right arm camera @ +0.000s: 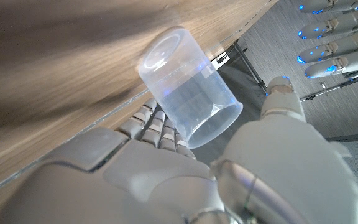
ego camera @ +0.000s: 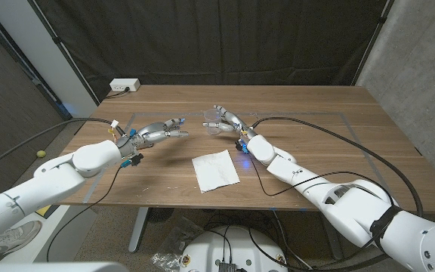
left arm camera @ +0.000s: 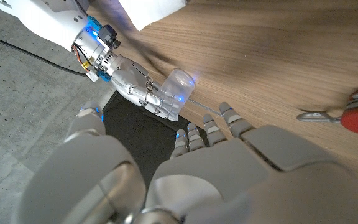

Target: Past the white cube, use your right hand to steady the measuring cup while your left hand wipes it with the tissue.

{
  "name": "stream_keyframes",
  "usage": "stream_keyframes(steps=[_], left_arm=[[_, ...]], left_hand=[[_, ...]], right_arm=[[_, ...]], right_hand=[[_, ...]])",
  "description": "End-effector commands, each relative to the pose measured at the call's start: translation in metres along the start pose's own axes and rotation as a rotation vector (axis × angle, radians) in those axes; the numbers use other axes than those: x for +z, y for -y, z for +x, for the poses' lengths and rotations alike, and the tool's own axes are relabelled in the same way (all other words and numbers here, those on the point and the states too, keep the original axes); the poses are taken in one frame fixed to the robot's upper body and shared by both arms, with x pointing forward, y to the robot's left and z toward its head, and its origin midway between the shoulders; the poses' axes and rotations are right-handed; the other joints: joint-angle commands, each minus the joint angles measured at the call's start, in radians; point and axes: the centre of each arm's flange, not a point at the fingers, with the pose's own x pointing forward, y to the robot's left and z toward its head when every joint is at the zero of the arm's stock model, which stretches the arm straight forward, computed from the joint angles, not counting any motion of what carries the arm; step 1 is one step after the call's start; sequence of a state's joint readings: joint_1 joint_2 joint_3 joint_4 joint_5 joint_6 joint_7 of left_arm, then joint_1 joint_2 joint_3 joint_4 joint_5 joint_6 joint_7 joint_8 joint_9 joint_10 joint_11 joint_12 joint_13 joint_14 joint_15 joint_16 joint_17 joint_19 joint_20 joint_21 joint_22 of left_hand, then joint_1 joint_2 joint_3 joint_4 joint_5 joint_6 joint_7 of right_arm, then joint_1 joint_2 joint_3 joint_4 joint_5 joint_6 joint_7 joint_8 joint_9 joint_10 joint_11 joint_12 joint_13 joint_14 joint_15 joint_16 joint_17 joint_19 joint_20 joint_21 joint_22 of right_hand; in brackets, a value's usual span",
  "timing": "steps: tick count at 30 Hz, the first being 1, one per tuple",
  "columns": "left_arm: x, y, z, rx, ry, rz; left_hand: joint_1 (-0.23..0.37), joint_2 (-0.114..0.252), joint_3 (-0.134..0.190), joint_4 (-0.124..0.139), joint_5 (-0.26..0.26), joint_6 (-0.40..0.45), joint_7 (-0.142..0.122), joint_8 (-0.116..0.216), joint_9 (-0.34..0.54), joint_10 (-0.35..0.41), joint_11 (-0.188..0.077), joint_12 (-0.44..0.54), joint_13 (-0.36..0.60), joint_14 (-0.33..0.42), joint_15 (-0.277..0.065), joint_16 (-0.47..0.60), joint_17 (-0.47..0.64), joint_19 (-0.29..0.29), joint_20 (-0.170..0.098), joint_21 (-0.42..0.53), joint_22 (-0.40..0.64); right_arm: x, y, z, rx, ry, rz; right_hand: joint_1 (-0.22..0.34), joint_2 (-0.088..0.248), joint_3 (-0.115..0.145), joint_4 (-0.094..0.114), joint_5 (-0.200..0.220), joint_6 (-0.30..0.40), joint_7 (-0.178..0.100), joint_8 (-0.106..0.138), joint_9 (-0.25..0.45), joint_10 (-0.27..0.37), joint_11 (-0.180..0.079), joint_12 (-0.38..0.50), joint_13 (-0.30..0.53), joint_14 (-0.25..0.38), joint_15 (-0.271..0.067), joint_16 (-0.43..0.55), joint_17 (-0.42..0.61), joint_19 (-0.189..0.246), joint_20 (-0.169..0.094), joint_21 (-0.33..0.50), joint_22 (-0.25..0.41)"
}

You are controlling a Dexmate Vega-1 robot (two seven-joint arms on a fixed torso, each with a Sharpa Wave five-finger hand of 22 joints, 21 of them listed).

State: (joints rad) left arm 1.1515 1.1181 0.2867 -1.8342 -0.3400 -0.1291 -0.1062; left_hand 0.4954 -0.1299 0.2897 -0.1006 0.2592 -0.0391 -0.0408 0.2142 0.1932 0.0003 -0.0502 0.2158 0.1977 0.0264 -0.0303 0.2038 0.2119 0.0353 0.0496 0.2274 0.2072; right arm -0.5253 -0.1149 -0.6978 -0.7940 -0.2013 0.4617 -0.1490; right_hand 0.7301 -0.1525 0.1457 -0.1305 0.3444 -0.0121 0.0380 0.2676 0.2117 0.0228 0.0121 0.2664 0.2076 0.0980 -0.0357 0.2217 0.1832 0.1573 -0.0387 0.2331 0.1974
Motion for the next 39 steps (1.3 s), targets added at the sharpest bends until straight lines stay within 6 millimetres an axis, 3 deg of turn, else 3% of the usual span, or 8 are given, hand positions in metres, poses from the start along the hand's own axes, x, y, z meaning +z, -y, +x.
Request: stream_keyframes(steps=[1, 6, 12, 15, 18, 25, 32, 39], left_arm=[[-0.001, 0.000, -0.001, 0.012, 0.001, -0.011], [-0.002, 0.000, -0.002, 0.016, 0.001, -0.016], [-0.004, -0.001, -0.002, 0.013, 0.000, -0.020], [-0.004, -0.001, -0.001, 0.012, 0.000, -0.020], [-0.005, -0.002, 0.000, 0.011, -0.001, -0.022], [-0.006, -0.004, 0.002, 0.005, 0.000, -0.018], [-0.002, -0.005, 0.010, -0.018, 0.009, 0.009], [0.009, -0.003, 0.022, -0.067, 0.013, 0.096]], left_hand=[[-0.001, 0.002, -0.004, 0.002, 0.007, 0.004, 0.004, -0.002, 0.002, 0.003, -0.001, 0.004, 0.005, 0.004, -0.005, 0.005, 0.001, 0.005, -0.003, 0.009, 0.002], [-0.004, 0.002, -0.007, 0.004, 0.008, 0.005, 0.003, -0.002, 0.002, 0.003, 0.004, 0.003, 0.005, 0.004, -0.005, 0.006, 0.002, 0.005, -0.003, 0.009, 0.002], [-0.007, 0.003, -0.010, 0.007, 0.010, 0.004, 0.004, -0.003, 0.003, 0.002, 0.003, 0.003, 0.005, 0.003, -0.004, 0.005, 0.002, 0.003, -0.002, 0.009, 0.002], [-0.008, 0.003, -0.011, 0.008, 0.011, 0.002, 0.006, -0.004, 0.003, 0.001, 0.005, 0.002, 0.005, 0.001, -0.005, 0.004, 0.002, 0.003, -0.002, 0.009, 0.002], [-0.010, 0.003, -0.014, 0.009, 0.012, 0.000, 0.006, -0.005, 0.003, -0.001, -0.001, 0.001, 0.005, -0.002, -0.004, 0.003, 0.003, 0.002, -0.003, 0.010, 0.002], [-0.013, 0.004, -0.018, 0.012, 0.014, -0.005, 0.006, -0.008, 0.003, -0.003, 0.001, 0.000, 0.005, -0.004, -0.004, 0.003, 0.003, 0.001, -0.005, 0.010, 0.002], [-0.014, 0.005, -0.020, 0.013, 0.016, -0.005, 0.006, -0.008, 0.003, -0.002, 0.001, 0.000, 0.005, -0.004, -0.003, 0.003, 0.003, 0.002, -0.003, 0.010, 0.003], [0.002, 0.007, -0.023, 0.007, 0.024, 0.000, -0.010, -0.006, 0.003, 0.006, -0.032, 0.003, 0.006, 0.014, -0.018, 0.008, 0.002, 0.004, 0.006, 0.012, 0.002]], right_arm=[[0.009, -0.007, 0.009, -0.065, -0.025, -0.054], [0.010, -0.013, 0.010, -0.085, -0.037, -0.066], [0.012, -0.016, 0.011, -0.126, -0.040, -0.079], [0.012, -0.016, 0.011, -0.136, -0.039, -0.076], [0.012, -0.016, 0.011, -0.140, -0.041, -0.075], [0.010, -0.014, 0.010, -0.163, -0.040, -0.068], [0.009, -0.004, 0.002, -0.209, -0.041, -0.067], [0.014, 0.013, -0.011, -0.254, -0.027, -0.086]], right_hand=[[0.001, 0.017, -0.009, 0.006, 0.008, 0.027, -0.008, 0.009, 0.003, 0.025, -0.002, 0.010, 0.002, 0.040, -0.015, 0.011, 0.008, 0.005, 0.021, 0.006, 0.008], [-0.004, 0.023, -0.019, 0.012, 0.012, 0.031, -0.008, 0.006, 0.003, 0.055, 0.000, 0.022, 0.007, 0.070, -0.025, 0.019, 0.015, -0.011, 0.034, 0.002, 0.013], [0.012, 0.043, -0.046, 0.019, 0.024, 0.158, -0.030, 0.044, 0.006, 0.201, -0.028, 0.096, 0.026, 0.221, -0.088, 0.064, 0.042, 0.061, 0.014, 0.046, 0.034], [0.040, 0.059, -0.056, 0.016, 0.032, 0.277, -0.088, 0.087, 0.009, 0.302, -0.054, 0.149, 0.038, 0.305, -0.114, 0.087, 0.061, 0.109, 0.000, 0.083, 0.052], [0.056, 0.074, -0.066, 0.018, 0.036, 0.356, -0.105, 0.118, 0.009, 0.388, -0.069, 0.191, 0.046, 0.401, -0.154, 0.120, 0.082, 0.143, -0.007, 0.114, 0.069], [0.109, 0.113, -0.074, 0.012, 0.041, 0.466, -0.135, 0.169, 0.012, 0.512, -0.097, 0.240, 0.062, 0.556, -0.190, 0.200, 0.139, 0.194, -0.029, 0.167, 0.099], [0.159, 0.127, -0.086, 0.000, 0.037, 0.502, -0.141, 0.191, 0.017, 0.553, -0.108, 0.249, 0.075, 0.613, -0.191, 0.278, 0.205, 0.219, -0.033, 0.200, 0.122], [0.153, 0.126, -0.100, 0.009, 0.034, 0.473, -0.134, 0.180, 0.015, 0.516, -0.095, 0.230, 0.082, 0.577, -0.190, 0.266, 0.213, 0.214, -0.033, 0.213, 0.136]])
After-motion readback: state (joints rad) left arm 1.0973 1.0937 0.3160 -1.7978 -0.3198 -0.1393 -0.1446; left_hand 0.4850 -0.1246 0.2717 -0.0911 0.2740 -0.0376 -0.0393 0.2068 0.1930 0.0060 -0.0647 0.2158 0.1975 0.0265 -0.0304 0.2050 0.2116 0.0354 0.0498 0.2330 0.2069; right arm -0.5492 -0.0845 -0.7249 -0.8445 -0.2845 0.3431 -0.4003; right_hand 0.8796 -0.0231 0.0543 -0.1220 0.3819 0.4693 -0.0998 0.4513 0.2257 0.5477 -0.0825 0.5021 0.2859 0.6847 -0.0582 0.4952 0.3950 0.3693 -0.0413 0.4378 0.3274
